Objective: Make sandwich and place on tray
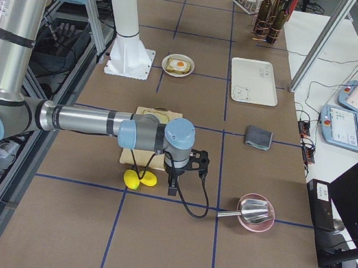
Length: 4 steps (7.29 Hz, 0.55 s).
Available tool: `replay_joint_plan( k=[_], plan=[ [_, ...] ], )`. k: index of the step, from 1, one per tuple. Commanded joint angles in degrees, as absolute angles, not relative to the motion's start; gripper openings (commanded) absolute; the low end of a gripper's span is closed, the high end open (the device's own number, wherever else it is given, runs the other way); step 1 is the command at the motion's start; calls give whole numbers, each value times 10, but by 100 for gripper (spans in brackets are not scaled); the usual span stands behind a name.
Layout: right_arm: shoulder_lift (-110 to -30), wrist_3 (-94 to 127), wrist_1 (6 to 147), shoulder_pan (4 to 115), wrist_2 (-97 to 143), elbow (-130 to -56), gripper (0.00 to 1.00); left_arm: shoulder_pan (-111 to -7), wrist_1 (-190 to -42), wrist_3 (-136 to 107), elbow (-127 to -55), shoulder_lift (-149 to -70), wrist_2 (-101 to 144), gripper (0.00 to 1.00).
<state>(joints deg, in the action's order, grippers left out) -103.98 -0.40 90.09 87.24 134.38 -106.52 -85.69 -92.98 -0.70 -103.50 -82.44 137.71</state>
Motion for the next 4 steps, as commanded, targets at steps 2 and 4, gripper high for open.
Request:
replay_joint_plan(
  k=[2, 4],
  plan=[
    [-1040, -3, 901, 872, 1344, -1064, 100, -859, -928, -7, -1054, -819, 1378, 100],
    [-1034, -3, 901, 872, 1344, -1063, 100, -859, -928, -6, -1054, -819, 1377, 100]
  ],
)
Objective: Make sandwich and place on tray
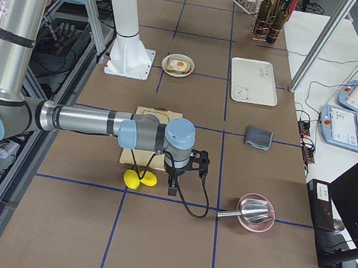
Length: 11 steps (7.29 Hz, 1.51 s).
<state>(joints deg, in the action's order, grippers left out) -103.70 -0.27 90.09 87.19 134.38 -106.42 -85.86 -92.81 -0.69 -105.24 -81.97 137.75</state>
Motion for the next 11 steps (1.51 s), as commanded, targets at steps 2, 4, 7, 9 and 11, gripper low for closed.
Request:
replay_joint_plan(
  k=[2, 4, 7, 9, 11],
  plan=[
    [-1028, 3, 900, 872, 1379, -1072, 100, -858, -929, 9, -1051, -817, 1361, 100],
    [-1021, -2, 899, 872, 1390, -1076, 100, -858, -929, 9, -1051, -815, 1362, 100],
    [-1026, 6, 800, 869, 1398, -1085, 100, -859, -929, 9, -1055, -813, 1366, 100],
    [-1025, 77, 740, 859, 1483, -1089, 100, -859, -928, 7, -1056, -813, 1367, 100],
    [-1021, 266, 589, 769, 1446, -1090, 100, -859, -928, 7, -1054, -813, 1367, 100]
  ],
)
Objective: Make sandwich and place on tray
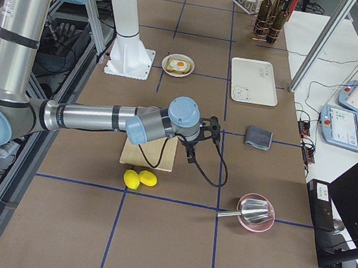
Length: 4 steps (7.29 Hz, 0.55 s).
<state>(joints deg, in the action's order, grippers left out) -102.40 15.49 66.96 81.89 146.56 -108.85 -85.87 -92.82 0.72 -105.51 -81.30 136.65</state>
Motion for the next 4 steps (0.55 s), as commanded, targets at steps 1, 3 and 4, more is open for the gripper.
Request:
replay_joint_plan(
  k=[1, 3, 4],
  plan=[
    [-1021, 365, 520, 713, 1408, -1092, 100, -859, -929, 7, -1049, -813, 1367, 100],
    [-1025, 473, 461, 625, 1363, -1104, 100, -859, -929, 7, -1054, -813, 1367, 100],
    [-1031, 499, 461, 577, 1321, -1113, 100, -859, -928, 7, -1056, -813, 1367, 100]
  ],
)
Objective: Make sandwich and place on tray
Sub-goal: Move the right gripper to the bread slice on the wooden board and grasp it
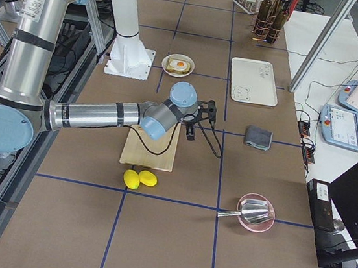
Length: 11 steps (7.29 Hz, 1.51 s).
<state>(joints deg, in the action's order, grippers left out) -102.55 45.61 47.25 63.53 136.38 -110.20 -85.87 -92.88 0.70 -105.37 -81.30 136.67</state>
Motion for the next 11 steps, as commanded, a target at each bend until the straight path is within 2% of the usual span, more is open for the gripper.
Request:
replay_joint_plan(
  k=[1, 2, 3, 5, 6, 7, 11],
  plan=[
    [-1034, 536, 459, 534, 1299, -1120, 100, -859, -928, 7, -1057, -813, 1367, 100],
    [-1055, 589, 438, 471, 1236, -1129, 100, -859, -929, 7, -1058, -813, 1367, 100],
    [-1110, 632, 352, 397, 1147, -1129, 100, -859, -928, 7, -1058, -813, 1367, 100],
    [-1151, 675, 310, 325, 1092, -1129, 98, -859, -929, 7, -1058, -813, 1368, 100],
    [-1170, 700, 281, 297, 1072, -1129, 90, -859, -928, 7, -1058, -813, 1368, 100],
    [-1170, 713, 279, 274, 1055, -1127, 78, -859, -928, 7, -1058, -813, 1368, 100],
    [-1170, 728, 279, 227, 1021, -1116, 55, -859, -928, 7, -1058, -813, 1368, 100]
  ],
)
